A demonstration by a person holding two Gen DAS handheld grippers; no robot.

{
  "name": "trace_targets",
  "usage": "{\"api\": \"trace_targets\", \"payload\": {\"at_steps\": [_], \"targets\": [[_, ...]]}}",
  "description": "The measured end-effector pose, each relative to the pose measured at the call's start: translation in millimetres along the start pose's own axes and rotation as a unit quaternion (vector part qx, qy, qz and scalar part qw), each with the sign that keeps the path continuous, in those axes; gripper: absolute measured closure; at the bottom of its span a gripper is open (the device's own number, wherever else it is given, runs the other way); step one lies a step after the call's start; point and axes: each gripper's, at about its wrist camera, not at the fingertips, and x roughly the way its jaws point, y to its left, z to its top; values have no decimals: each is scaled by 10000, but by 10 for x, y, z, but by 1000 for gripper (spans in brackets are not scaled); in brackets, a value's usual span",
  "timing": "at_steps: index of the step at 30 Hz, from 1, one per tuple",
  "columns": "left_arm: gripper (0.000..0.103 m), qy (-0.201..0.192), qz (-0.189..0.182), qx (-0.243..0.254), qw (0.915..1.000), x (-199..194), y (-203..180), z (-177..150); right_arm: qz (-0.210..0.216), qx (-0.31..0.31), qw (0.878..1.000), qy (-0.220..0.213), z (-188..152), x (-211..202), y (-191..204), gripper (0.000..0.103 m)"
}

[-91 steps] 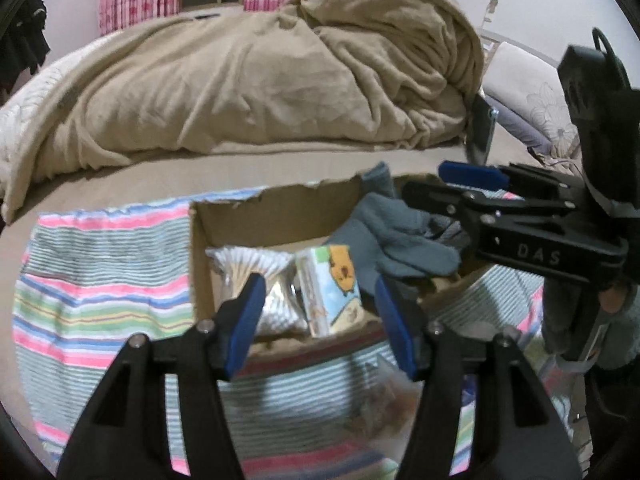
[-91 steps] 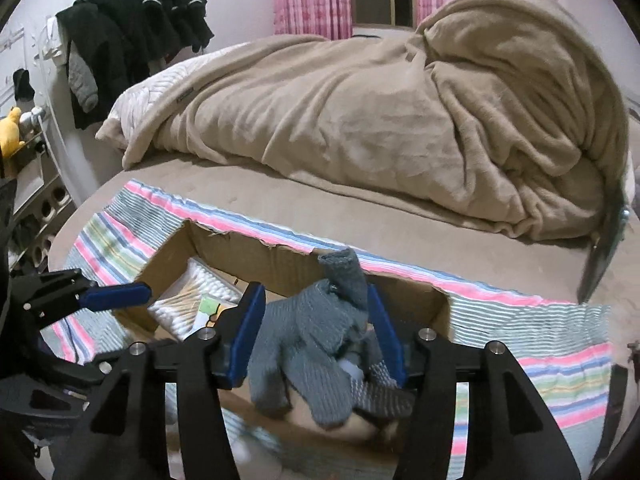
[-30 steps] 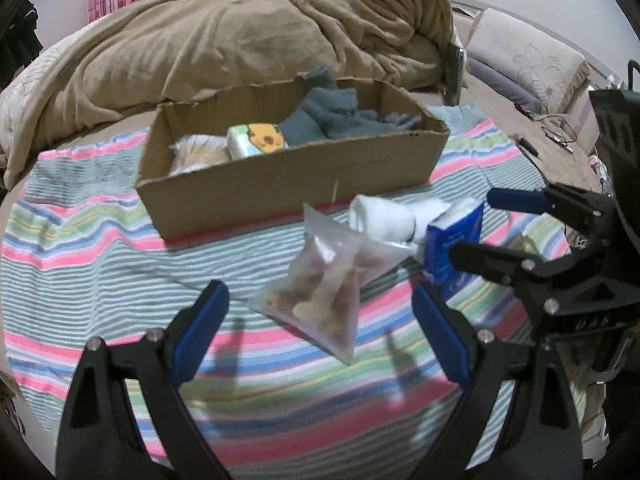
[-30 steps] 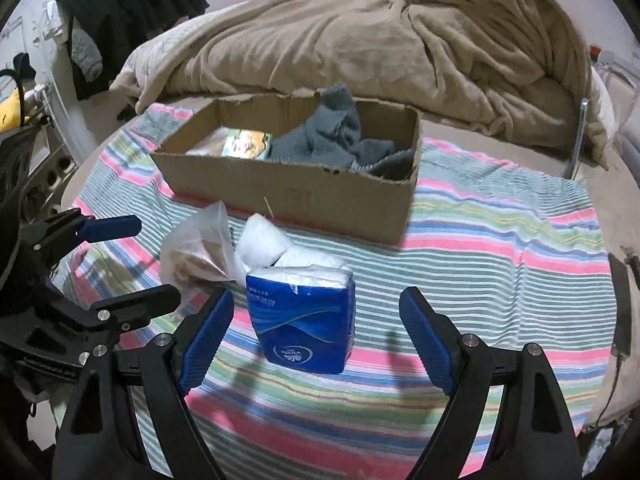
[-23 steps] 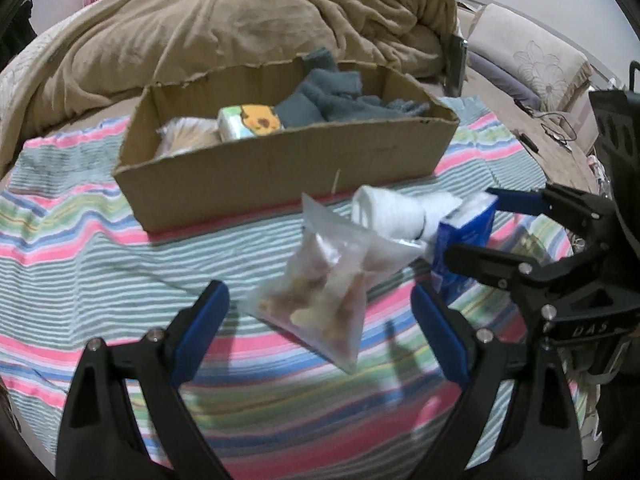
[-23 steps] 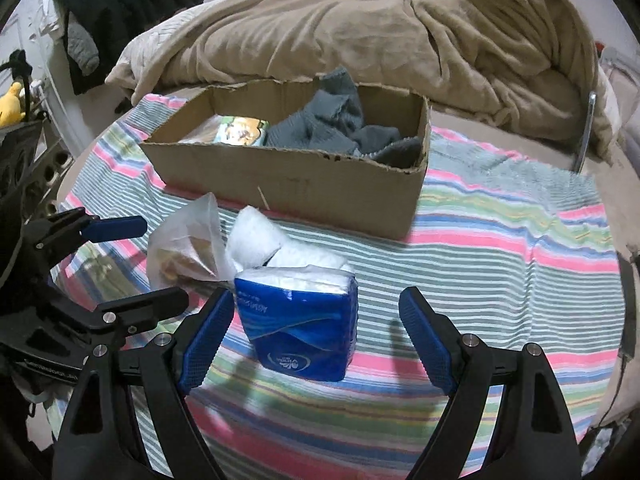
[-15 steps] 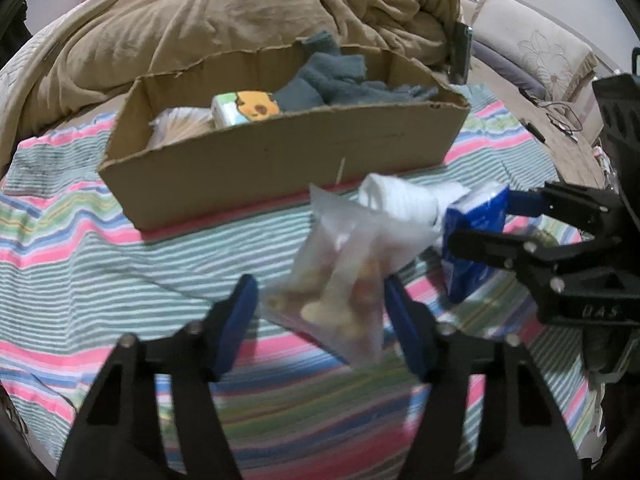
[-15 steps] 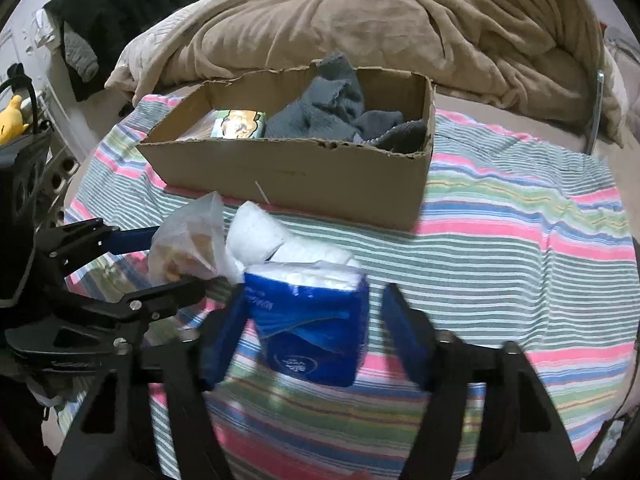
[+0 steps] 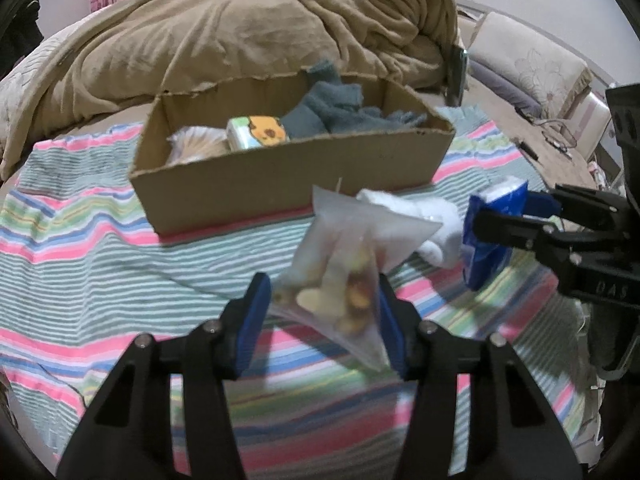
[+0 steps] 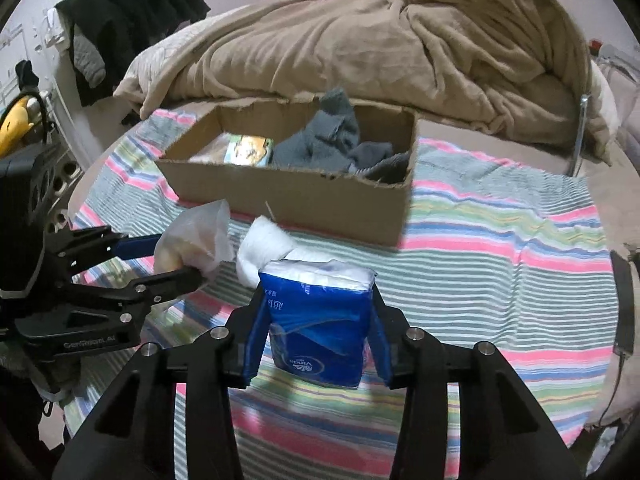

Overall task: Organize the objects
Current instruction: 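Carry snack bag and blue tissue pack into the box and release both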

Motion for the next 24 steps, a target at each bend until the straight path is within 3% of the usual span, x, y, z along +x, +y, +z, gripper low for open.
{"api": "trace_targets", "payload": {"at_steps": [10, 24], "targets": [[50, -468, 187, -90, 9987, -437, 189, 163, -34, -81, 9991, -418, 247, -283, 24, 57], [50, -887, 500, -261, 9945, -608, 546, 494, -74, -206, 9959, -881, 728, -469, 1, 56]]}}
